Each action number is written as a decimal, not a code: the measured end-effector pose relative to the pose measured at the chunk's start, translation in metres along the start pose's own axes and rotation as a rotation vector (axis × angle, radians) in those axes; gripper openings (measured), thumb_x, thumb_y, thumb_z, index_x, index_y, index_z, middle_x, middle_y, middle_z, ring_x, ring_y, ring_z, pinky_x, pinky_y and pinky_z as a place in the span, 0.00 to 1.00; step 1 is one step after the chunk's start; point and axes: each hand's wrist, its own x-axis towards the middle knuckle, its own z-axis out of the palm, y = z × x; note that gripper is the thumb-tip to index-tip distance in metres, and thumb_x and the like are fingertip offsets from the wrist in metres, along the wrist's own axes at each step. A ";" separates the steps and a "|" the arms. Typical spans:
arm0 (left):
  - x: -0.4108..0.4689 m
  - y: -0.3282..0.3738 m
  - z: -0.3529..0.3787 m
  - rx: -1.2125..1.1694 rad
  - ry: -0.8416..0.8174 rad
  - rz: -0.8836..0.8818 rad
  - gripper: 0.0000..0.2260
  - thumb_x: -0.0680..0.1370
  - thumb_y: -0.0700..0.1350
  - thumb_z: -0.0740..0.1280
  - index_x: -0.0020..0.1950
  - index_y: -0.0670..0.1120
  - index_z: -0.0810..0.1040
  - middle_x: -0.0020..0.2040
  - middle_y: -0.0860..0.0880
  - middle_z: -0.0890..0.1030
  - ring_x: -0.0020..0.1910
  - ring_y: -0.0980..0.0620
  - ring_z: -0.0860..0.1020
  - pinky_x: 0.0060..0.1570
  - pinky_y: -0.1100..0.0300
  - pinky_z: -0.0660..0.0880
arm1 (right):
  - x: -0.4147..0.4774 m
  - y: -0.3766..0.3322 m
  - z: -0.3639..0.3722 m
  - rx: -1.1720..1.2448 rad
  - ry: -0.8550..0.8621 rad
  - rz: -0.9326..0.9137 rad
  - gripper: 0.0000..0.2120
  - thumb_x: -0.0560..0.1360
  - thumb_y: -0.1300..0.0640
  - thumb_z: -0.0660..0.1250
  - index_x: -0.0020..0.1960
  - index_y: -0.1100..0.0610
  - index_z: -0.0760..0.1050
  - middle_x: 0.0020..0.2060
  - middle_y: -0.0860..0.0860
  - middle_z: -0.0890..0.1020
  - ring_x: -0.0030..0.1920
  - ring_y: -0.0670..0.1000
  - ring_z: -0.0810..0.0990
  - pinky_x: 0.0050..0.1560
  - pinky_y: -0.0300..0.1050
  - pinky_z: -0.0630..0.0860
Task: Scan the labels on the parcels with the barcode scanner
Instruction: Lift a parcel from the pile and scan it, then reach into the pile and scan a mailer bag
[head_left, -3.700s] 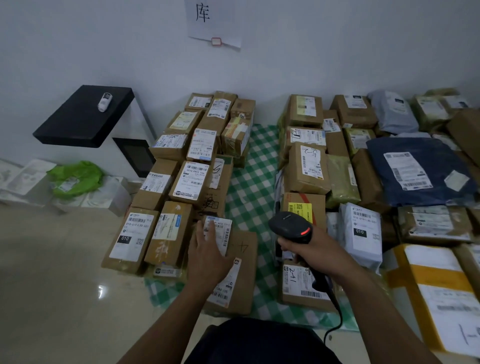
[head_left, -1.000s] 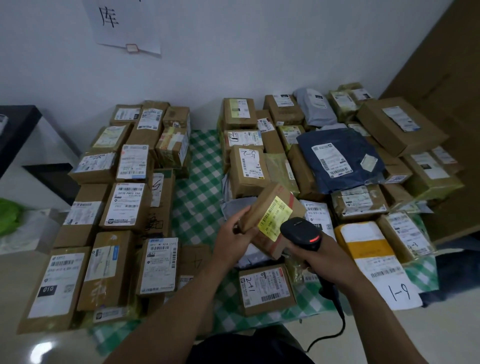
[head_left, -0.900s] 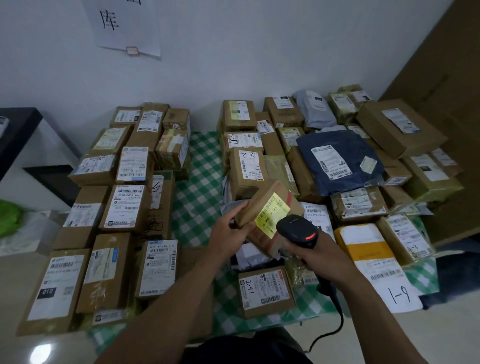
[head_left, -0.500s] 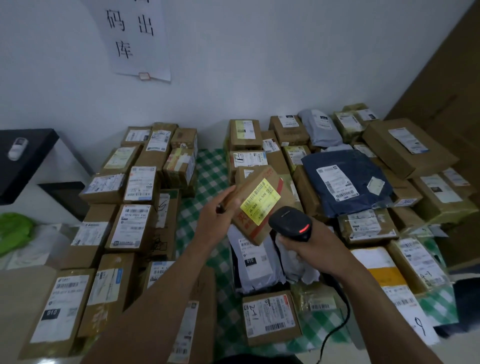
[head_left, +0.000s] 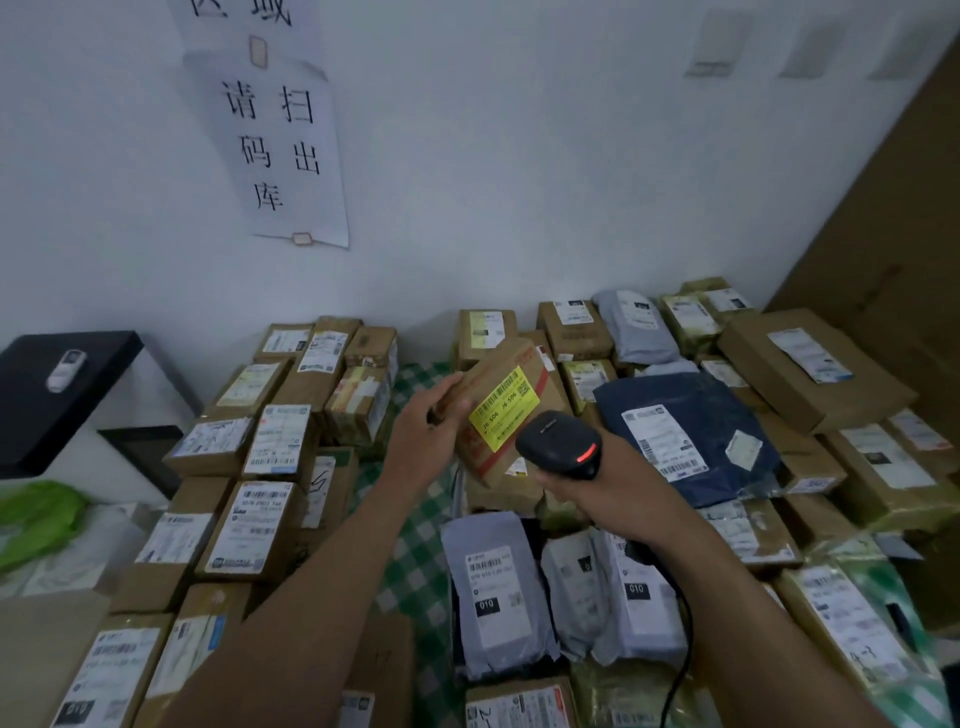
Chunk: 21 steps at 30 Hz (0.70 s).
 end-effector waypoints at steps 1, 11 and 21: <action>0.002 0.003 0.001 0.014 0.006 -0.006 0.21 0.84 0.54 0.65 0.77 0.56 0.72 0.65 0.56 0.70 0.63 0.56 0.70 0.62 0.55 0.72 | 0.002 0.000 -0.003 -0.003 0.001 -0.001 0.22 0.74 0.49 0.79 0.65 0.40 0.77 0.50 0.38 0.86 0.47 0.33 0.82 0.40 0.25 0.71; 0.009 0.009 0.008 0.037 0.060 -0.054 0.20 0.84 0.54 0.65 0.76 0.57 0.71 0.71 0.51 0.71 0.66 0.55 0.69 0.64 0.54 0.68 | 0.020 0.000 -0.024 -0.076 -0.076 -0.032 0.19 0.74 0.53 0.77 0.61 0.40 0.76 0.43 0.39 0.84 0.37 0.34 0.80 0.39 0.30 0.71; -0.009 0.010 0.003 -0.040 0.121 -0.125 0.21 0.83 0.57 0.65 0.76 0.59 0.72 0.75 0.53 0.70 0.67 0.56 0.68 0.66 0.56 0.65 | 0.028 0.006 -0.029 -0.085 -0.145 -0.112 0.18 0.75 0.53 0.77 0.55 0.33 0.74 0.42 0.37 0.84 0.35 0.31 0.79 0.33 0.25 0.71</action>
